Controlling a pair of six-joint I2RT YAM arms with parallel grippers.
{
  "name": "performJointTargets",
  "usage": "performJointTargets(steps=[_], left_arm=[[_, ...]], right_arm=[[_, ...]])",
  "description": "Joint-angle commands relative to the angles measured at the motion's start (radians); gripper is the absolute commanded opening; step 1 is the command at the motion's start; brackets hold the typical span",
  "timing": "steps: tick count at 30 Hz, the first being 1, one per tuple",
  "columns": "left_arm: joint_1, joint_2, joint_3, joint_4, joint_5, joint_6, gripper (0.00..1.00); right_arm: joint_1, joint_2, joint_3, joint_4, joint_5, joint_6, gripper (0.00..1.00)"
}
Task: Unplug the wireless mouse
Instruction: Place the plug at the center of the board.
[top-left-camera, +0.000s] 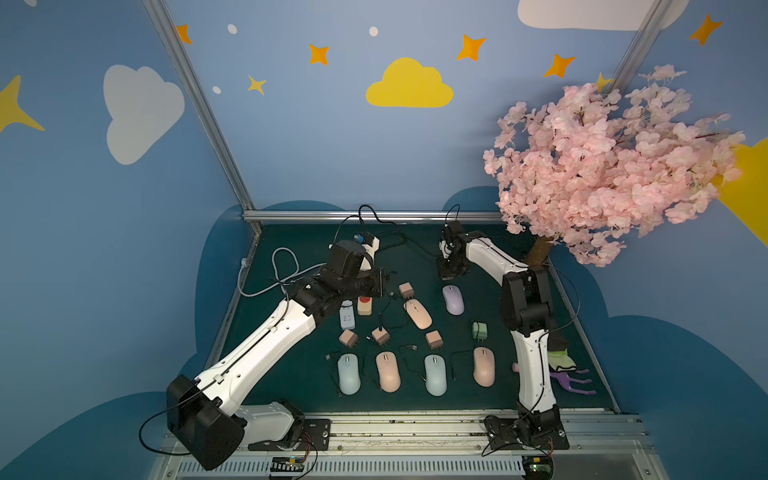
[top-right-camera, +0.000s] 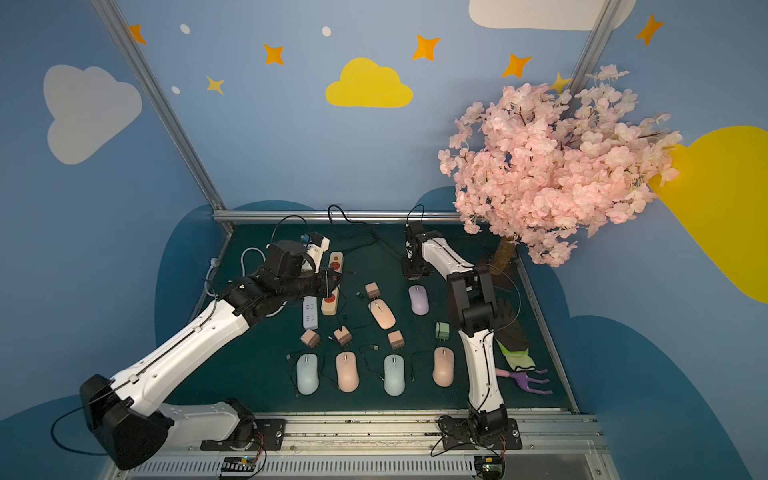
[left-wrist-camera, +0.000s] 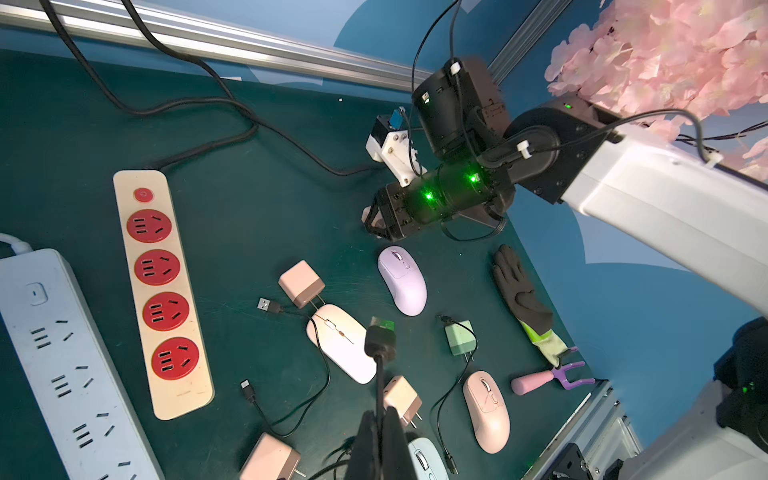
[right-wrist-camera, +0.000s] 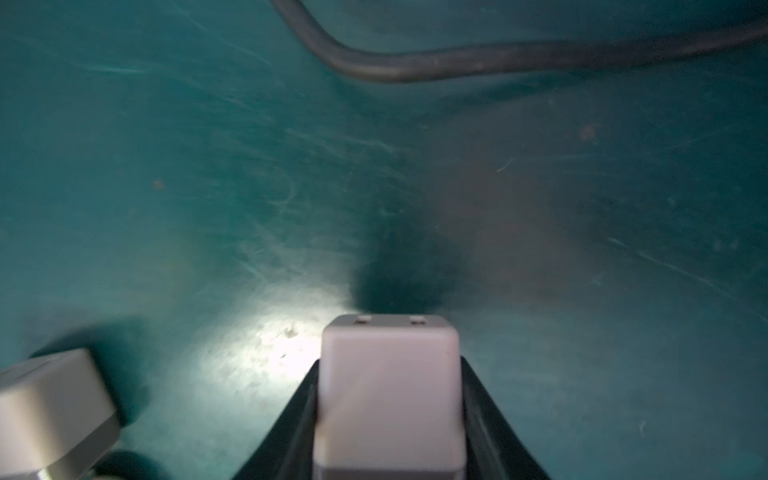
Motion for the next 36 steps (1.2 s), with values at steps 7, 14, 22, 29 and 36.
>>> performJointTargets(steps=[7, 14, 22, 29, 36], left_arm=[[0.001, -0.009, 0.006, -0.024, -0.013, 0.003, 0.04], [0.001, -0.023, 0.001, -0.035, -0.023, 0.001, 0.04], [0.003, -0.033, 0.009, -0.034, -0.019, -0.011, 0.04], [0.001, -0.006, 0.077, -0.006, -0.002, -0.045, 0.04], [-0.012, 0.080, 0.151, 0.081, -0.030, -0.129, 0.04]], right_arm=[[-0.007, 0.124, 0.184, -0.092, -0.017, -0.029, 0.18], [-0.007, 0.152, 0.196, -0.104, -0.024, -0.019, 0.44], [-0.007, 0.095, 0.198, -0.103, -0.042, -0.012, 0.62], [0.017, -0.138, 0.057, -0.052, -0.024, 0.029, 0.62], [0.072, -0.592, -0.435, 0.169, 0.037, 0.192, 0.62]])
